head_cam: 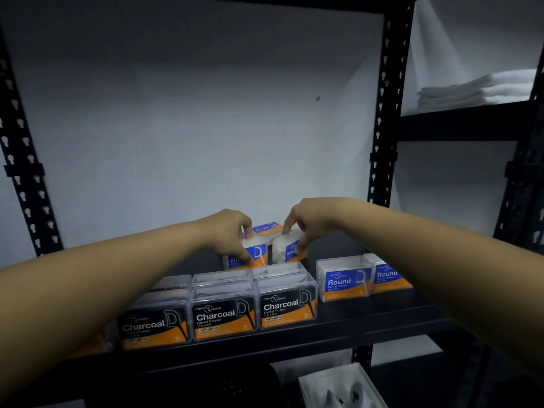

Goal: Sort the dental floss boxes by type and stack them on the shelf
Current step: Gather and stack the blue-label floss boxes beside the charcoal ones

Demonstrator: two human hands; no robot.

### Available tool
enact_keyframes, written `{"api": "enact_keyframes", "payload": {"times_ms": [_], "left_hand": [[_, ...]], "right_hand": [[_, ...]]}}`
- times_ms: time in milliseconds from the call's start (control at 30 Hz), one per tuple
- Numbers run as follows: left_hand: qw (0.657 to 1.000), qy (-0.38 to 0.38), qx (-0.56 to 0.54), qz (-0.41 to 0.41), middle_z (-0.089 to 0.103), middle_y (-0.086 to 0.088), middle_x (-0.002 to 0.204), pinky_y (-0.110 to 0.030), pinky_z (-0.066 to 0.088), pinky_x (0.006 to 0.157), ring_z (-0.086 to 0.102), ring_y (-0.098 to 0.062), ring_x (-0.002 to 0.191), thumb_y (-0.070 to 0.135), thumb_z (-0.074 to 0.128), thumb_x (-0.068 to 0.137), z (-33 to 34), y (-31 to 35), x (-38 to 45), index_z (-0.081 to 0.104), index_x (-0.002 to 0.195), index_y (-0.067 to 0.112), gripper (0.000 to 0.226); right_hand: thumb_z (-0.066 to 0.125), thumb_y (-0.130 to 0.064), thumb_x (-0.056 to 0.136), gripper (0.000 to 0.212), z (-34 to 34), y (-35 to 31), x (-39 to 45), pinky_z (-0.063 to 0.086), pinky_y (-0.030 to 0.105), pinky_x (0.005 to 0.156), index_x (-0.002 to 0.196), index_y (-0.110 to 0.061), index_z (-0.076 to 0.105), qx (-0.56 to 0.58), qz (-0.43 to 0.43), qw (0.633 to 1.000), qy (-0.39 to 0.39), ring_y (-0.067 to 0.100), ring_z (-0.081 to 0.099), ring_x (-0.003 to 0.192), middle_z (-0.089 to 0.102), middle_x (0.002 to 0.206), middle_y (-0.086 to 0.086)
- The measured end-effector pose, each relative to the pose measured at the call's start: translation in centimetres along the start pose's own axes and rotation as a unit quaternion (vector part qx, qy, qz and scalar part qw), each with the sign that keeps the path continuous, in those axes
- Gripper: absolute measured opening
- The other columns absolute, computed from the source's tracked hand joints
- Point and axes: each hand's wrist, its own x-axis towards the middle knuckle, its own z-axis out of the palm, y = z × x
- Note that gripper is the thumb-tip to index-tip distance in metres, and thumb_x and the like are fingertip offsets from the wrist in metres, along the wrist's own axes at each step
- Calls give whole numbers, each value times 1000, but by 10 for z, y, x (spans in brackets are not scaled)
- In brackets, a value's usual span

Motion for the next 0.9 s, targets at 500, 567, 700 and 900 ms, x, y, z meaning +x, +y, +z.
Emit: {"api": "enact_keyframes", "payload": {"times_ms": [500,567,700,900], "left_hand": [[998,-43,-32,-32,75,2,97,-30,54,78,69,-18,92,48,89,68,-12,6,6,74,101,17,47],[998,-43,-25,-33,75,2,95,-32,56,79,69,-18,91,48,89,68,-21,9,7,74,98,18,45],[998,-40,-23,-34,75,1,93,-35,59,73,70,-19,85,47,89,67,-46,20,3,74,95,18,43],[999,-8,-35,-24,75,-2,94,-37,63,73,73,-19,86,39,89,70,-82,49,-7,74,96,15,38]], "right_hand": [[79,-36,88,46,0,-5,0,57,36,85,128,-27,59,97,7,995,-21,8,61,80,64,114,-1],[79,-33,87,44,-6,-4,-3,57,34,82,127,-24,61,84,2,997,-1,11,62,83,66,115,-1],[81,-26,86,34,-27,0,-17,60,36,73,114,-24,61,87,6,996,26,15,66,80,66,114,-3],[78,-16,88,48,-62,10,-53,61,32,66,131,-27,58,100,20,995,11,11,65,76,67,119,-1]]}}
